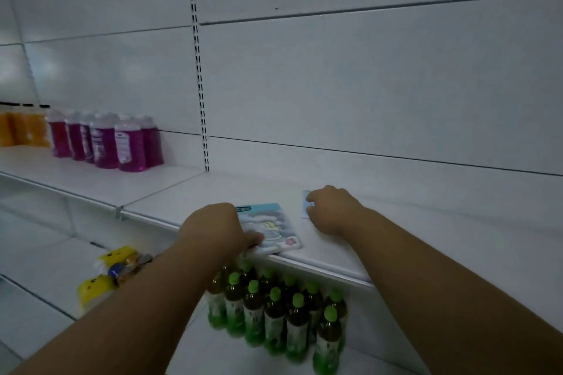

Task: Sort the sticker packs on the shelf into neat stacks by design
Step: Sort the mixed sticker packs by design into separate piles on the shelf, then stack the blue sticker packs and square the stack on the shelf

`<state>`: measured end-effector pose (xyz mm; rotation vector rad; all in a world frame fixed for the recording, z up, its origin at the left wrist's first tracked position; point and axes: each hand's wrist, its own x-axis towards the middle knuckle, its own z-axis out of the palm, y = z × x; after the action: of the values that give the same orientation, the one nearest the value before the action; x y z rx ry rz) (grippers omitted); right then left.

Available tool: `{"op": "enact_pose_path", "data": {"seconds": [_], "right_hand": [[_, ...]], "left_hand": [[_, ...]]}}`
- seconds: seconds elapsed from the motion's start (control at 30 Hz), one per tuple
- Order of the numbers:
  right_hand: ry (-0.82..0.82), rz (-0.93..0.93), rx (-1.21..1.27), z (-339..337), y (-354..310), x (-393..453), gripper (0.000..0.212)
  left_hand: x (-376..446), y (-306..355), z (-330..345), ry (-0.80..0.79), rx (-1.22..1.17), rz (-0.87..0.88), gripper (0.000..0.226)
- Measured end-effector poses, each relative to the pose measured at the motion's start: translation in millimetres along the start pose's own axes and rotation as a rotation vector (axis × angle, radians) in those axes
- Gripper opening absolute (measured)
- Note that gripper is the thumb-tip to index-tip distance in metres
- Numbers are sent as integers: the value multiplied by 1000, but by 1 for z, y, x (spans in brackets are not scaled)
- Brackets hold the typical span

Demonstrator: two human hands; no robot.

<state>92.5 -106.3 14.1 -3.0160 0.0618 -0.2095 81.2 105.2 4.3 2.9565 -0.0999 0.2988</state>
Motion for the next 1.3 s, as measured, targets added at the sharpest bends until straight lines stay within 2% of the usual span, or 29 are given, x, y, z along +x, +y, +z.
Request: {"op": "enact_pose_path", "data": {"seconds": [0.1, 0.23, 0.43, 0.5, 0.6, 0.67, 0.73, 0.83, 0.97, 1.1, 1.3], "right_hand": [[-64, 80, -56, 11, -3, 7, 36], [43, 191, -22, 12, -11, 13, 35], [12, 368, -12, 17, -13, 15, 43], [26, 408, 7, 14, -12, 15, 52], [15, 442, 73, 5, -10, 10, 66], [37, 406, 70, 1, -7, 3, 58], [174, 412, 172, -7, 4, -8, 48], [491, 389, 411, -31, 33, -29, 22], [750, 397, 677, -73, 76, -69, 23], [873, 384, 863, -99, 130, -122, 24], [955, 494, 817, -124, 247, -231, 21]], "left_hand": [[0, -18, 0, -27, -28, -12, 51], [-4, -31, 2, -124, -275, -60, 42], [-8, -43, -3, -55, -616, -95, 25], [-9, -45, -4, -55, -752, -115, 16], [-10, -40, -4, 9, -893, -128, 18], [-12, -32, -4, 57, -971, -135, 13], [-14, -19, -4, 69, -1100, -136, 10], [-14, 12, -9, 42, -1223, -101, 7], [-20, 71, -15, -69, -1342, -66, 6], [-41, 150, -12, -201, -1407, -7, 6], [-100, 290, 4, -311, -1452, 120, 14]]}}
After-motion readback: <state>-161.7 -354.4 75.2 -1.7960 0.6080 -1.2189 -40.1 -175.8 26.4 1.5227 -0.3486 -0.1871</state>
